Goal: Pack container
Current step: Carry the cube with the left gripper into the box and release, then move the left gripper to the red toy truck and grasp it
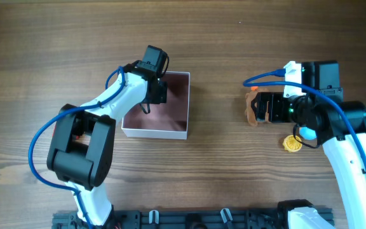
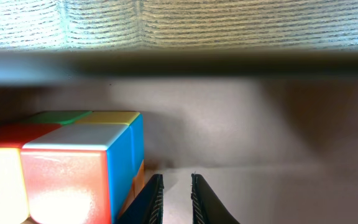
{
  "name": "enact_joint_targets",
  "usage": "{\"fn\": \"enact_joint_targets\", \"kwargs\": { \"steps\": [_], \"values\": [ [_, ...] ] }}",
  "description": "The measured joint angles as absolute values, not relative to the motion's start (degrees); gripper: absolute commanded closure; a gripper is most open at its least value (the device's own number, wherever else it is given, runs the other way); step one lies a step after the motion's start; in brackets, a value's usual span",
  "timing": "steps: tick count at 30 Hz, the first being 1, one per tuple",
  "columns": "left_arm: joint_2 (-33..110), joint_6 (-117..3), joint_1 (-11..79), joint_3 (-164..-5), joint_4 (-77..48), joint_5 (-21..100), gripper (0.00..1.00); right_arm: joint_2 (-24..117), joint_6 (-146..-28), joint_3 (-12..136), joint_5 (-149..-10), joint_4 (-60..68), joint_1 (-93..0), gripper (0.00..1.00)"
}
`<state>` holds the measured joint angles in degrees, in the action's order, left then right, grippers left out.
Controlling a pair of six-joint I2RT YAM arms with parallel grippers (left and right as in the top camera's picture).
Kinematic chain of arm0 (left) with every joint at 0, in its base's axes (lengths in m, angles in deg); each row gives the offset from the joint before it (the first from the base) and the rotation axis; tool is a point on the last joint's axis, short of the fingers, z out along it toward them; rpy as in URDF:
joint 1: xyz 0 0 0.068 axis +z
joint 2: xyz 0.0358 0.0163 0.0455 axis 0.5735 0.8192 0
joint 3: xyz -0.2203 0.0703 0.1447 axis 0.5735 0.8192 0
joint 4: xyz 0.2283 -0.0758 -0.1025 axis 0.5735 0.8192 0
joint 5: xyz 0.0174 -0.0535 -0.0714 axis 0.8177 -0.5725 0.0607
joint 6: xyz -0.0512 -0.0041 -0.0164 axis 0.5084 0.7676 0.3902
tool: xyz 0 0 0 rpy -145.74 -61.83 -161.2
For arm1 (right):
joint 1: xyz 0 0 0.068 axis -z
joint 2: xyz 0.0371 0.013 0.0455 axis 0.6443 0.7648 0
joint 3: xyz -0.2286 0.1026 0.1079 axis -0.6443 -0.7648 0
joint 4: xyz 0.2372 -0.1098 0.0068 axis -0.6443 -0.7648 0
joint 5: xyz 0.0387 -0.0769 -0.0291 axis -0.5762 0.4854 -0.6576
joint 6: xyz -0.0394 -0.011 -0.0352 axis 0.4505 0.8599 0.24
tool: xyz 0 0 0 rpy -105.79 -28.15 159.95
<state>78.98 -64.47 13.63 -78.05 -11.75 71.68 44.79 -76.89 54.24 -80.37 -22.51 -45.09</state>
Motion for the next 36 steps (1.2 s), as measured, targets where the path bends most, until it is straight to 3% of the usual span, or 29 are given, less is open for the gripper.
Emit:
{"fn": "enact_joint_targets", "kwargs": {
  "steps": [1,2,3,4,10,12,16,19,23,29,36],
  "values": [
    [78.98,-64.45,13.63,-78.05,-11.75,71.68,0.8,44.79,-76.89,54.24,-80.37,-22.51,-45.09,0.0],
    [78.98,-64.47,13.63,-78.05,-11.75,71.68,0.68,44.79,-76.89,54.24,-80.37,-22.51,-45.09,0.0],
    [78.98,-64.49,13.63,-78.05,-11.75,71.68,0.48,44.79,-76.89,54.24,-80.37,-22.51,-45.09,0.0],
    [78.98,-64.41,13.63,-78.05,-11.75,71.63,0.38,44.79,-76.89,54.24,-80.37,-22.51,-45.09,0.0],
    [77.45,-64.49,12.78,-77.98,-9.24,71.76,0.28,44.79,-76.89,54.24,-80.37,-22.46,-45.09,0.0],
    [70.42,-64.47,11.53,-77.87,-7.38,72.33,0.27,44.79,-76.89,54.24,-80.37,-22.51,-45.09,0.0],
    [53.26,-64.45,11.14,-77.96,-1.11,74.23,0.0,44.79,-76.89,54.26,-80.37,-22.62,-45.09,0.0],
    [38.75,-64.25,15.51,-78.2,6.28,78.78,0.0,44.79,-76.89,54.26,-80.37,-22.68,-45.09,0.0],
    [32.45,-62.94,33.35,-78.42,16.4,81.31,0.0,44.79,-76.89,54.26,-80.37,-22.72,-45.09,0.0],
    [39.69,-68.47,53.37,-74.2,16.33,75.7,0.0,44.79,-76.89,54.26,-80.37,-22.9,-45.09,0.0],
    [58.31,-74.88,57.26,-72.34,10.48,68.55,0.0,44.79,-76.63,54.26,-80.37,-23.23,-45.09,0.0]
  ]
}}
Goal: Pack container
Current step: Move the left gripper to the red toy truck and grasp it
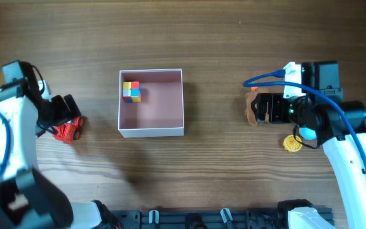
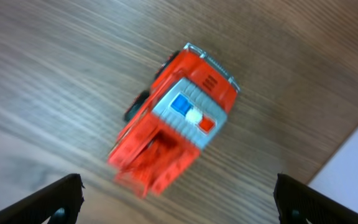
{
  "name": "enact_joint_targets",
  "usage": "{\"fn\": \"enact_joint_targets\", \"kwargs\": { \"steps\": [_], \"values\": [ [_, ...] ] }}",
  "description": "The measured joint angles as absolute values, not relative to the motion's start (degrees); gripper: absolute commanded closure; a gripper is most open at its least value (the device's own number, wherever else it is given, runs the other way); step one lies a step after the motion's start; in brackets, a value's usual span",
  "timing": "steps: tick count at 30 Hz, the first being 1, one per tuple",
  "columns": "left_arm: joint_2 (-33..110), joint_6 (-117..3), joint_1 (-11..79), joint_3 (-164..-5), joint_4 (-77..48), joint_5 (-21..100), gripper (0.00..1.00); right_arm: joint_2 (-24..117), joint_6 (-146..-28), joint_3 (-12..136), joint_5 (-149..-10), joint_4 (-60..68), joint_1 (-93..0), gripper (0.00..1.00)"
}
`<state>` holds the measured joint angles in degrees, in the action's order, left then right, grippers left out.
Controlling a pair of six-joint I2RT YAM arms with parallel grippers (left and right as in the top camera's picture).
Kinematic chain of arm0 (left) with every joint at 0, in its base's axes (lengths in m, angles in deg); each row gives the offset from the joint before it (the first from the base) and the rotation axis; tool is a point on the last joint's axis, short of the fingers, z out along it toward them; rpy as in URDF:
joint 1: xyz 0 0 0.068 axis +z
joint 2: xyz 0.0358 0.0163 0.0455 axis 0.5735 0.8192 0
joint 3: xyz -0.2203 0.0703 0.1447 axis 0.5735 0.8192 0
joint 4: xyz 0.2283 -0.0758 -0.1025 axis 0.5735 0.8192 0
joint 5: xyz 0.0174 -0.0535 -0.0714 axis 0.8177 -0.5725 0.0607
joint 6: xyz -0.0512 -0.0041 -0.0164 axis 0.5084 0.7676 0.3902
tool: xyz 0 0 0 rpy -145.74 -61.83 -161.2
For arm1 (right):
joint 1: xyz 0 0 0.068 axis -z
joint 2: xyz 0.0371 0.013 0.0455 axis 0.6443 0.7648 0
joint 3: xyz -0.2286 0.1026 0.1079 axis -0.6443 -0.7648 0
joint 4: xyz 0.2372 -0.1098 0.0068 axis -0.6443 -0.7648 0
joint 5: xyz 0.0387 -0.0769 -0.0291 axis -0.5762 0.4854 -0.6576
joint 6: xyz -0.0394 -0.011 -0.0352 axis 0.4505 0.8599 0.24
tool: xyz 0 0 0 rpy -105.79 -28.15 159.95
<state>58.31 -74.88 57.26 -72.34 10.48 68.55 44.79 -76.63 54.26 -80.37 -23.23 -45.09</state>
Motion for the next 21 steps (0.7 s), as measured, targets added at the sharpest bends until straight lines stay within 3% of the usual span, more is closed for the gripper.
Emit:
{"fn": "enact_joint_targets", "kwargs": {
  "steps": [6,9,17,21],
  "values": [
    [68.6,-77.85,57.26,-72.25,3.98,67.65,0.01,44.79,-76.63,54.26,-80.37,-23.77,-45.09,0.0],
    [69.67,-78.53,57.26,-72.25,3.0,67.5,0.11,44.79,-76.63,54.26,-80.37,-23.77,-45.09,0.0],
    [69.67,-78.92,57.26,-71.88,3.24,67.48,0.17,44.79,-76.63,54.26,-80.37,-23.77,-45.09,0.0],
    [69.67,-78.92,57.26,-71.82,3.24,67.48,0.26,44.79,-76.63,54.26,-80.37,-23.8,-45.09,0.0]
  ]
}}
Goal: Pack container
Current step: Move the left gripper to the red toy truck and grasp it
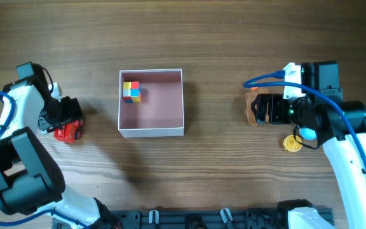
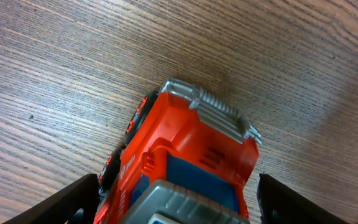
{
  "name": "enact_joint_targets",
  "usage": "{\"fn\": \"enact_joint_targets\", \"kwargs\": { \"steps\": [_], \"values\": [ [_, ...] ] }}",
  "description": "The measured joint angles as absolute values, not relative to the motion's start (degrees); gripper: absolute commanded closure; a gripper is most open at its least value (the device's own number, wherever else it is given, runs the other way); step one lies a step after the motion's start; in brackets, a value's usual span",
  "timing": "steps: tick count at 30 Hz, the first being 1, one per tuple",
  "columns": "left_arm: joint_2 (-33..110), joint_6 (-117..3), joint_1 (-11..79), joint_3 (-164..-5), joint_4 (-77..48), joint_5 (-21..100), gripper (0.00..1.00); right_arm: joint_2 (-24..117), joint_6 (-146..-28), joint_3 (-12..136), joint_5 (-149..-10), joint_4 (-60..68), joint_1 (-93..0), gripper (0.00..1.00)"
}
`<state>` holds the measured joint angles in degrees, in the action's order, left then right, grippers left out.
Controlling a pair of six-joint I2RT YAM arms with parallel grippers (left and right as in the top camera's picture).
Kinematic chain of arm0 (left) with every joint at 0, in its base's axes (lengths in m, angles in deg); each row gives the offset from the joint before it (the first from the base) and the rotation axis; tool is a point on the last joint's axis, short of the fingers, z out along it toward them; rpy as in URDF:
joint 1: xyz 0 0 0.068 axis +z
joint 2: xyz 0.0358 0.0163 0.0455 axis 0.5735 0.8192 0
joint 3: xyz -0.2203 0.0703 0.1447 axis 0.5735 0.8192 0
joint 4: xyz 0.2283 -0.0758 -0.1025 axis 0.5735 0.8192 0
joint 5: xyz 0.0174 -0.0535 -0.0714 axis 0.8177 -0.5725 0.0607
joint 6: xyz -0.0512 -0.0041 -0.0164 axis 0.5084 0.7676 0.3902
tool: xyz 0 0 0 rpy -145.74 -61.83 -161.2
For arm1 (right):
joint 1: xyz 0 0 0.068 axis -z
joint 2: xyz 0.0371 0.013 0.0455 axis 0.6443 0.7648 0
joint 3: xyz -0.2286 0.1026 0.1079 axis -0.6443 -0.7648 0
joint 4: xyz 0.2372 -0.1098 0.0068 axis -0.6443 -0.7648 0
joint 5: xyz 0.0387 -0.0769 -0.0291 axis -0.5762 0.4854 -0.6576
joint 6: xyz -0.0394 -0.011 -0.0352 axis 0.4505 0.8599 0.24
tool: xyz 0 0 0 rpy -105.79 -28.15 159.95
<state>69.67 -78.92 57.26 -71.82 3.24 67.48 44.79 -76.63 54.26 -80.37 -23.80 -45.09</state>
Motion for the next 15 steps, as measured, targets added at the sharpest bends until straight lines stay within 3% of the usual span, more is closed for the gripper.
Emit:
{"fn": "enact_joint_targets", "kwargs": {
  "steps": [9,15],
  "values": [
    [69.67,-79.33,57.26,-71.82,3.46,66.67,0.45,44.79,-76.63,54.26,-80.37,-24.17,-45.09,0.0],
    [69.28,-79.36,57.3,-71.84,3.61,65.75,0.67,44.79,-76.63,54.26,-80.37,-24.23,-45.09,0.0]
  ]
}}
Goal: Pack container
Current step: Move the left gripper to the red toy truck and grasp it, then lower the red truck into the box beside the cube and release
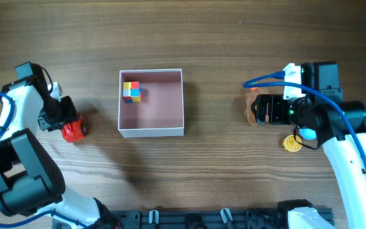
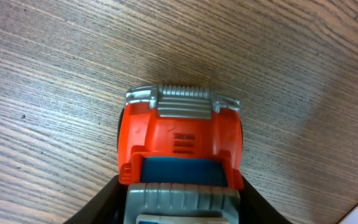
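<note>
A red toy truck [image 2: 179, 137] with a grey grille and blue windows lies on the wooden table [image 1: 189, 38], left of the box. My left gripper [image 2: 179, 208] is shut on it, one dark finger against each side. From overhead the truck [image 1: 74, 131] sits under the left gripper [image 1: 68, 124]. The white box [image 1: 151, 131], pinkish inside, holds a coloured puzzle cube [image 1: 131, 91] in its back left corner. My right gripper [image 1: 259, 109] is at a brown and orange object [image 1: 251, 109]; its hold does not show.
A small yellow round item [image 1: 291, 144] lies on the table below the right gripper. A black rail [image 1: 189, 219] runs along the near edge.
The left gripper's fingers stood wide on either side of the truck; now they are shut against its sides. The truck has turned square to the gripper. The right arm has not moved.
The left gripper was inside the box, nearly shut beside the puzzle cube. Then it was out at the far left, open above the red truck, the cube left in the box. It then sat low around the truck and now grips it.
</note>
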{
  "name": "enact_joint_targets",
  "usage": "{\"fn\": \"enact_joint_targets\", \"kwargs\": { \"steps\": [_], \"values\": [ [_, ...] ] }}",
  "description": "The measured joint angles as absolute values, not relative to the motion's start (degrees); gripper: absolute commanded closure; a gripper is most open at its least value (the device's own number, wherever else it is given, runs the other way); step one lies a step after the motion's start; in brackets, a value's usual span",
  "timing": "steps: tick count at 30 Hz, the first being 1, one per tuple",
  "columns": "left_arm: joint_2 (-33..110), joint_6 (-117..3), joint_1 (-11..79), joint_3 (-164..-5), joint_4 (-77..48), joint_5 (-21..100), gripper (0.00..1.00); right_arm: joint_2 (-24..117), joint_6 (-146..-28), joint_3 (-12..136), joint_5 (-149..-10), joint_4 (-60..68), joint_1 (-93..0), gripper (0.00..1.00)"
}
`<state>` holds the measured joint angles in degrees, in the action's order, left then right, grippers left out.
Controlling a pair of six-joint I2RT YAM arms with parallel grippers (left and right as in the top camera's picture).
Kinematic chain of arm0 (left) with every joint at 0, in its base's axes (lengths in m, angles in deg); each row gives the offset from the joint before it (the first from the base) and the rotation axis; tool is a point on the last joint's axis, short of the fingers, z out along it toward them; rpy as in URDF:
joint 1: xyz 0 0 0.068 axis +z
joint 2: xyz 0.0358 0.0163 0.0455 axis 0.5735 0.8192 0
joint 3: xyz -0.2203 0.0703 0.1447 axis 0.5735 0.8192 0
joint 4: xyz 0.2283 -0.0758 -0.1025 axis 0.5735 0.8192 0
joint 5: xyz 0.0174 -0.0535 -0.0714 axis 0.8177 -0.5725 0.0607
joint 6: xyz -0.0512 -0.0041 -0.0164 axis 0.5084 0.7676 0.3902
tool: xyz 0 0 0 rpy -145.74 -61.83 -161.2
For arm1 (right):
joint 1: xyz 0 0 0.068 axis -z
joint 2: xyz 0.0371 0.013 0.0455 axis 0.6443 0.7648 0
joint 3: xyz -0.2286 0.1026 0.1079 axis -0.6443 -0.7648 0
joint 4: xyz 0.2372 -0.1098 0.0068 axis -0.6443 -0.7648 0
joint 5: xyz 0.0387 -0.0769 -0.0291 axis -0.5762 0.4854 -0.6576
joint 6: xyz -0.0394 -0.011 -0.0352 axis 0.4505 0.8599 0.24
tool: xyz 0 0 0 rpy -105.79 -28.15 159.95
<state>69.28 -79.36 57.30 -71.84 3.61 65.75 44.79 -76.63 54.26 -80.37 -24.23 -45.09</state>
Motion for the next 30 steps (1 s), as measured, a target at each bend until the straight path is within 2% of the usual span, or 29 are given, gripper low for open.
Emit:
{"fn": "enact_joint_targets", "kwargs": {
  "steps": [8,13,17,22,24,27,30],
  "values": [
    [69.19,-79.33,57.3,-71.86,3.63,65.51,0.96,44.79,-76.63,54.26,-80.37,-24.67,-45.09,0.0],
    [68.89,-79.33,56.45,-71.84,3.68,65.27,0.96,44.79,-76.63,54.26,-80.37,-24.84,-45.09,0.0],
    [64.3,-79.09,51.55,-71.77,5.56,64.0,0.96,44.79,-76.63,54.26,-80.37,-24.82,-45.09,0.0],
    [47.75,-75.6,40.19,-72.56,7.66,64.2,0.96,44.79,-76.63,54.26,-80.37,-24.58,-45.09,0.0],
    [40.58,-74.02,32.23,-73.83,4.16,64.03,0.96,44.79,-76.63,54.26,-80.37,-24.21,-45.09,0.0],
    [36.78,-70.48,20.89,-74.55,-3.67,64.75,0.96,44.79,-76.63,54.26,-80.37,-23.9,-45.09,0.0],
    [40.73,-67.62,13.7,-74.86,-8.98,66.91,0.96,44.79,-76.63,54.26,-80.37,-23.71,-45.09,0.0]
  ]
}}
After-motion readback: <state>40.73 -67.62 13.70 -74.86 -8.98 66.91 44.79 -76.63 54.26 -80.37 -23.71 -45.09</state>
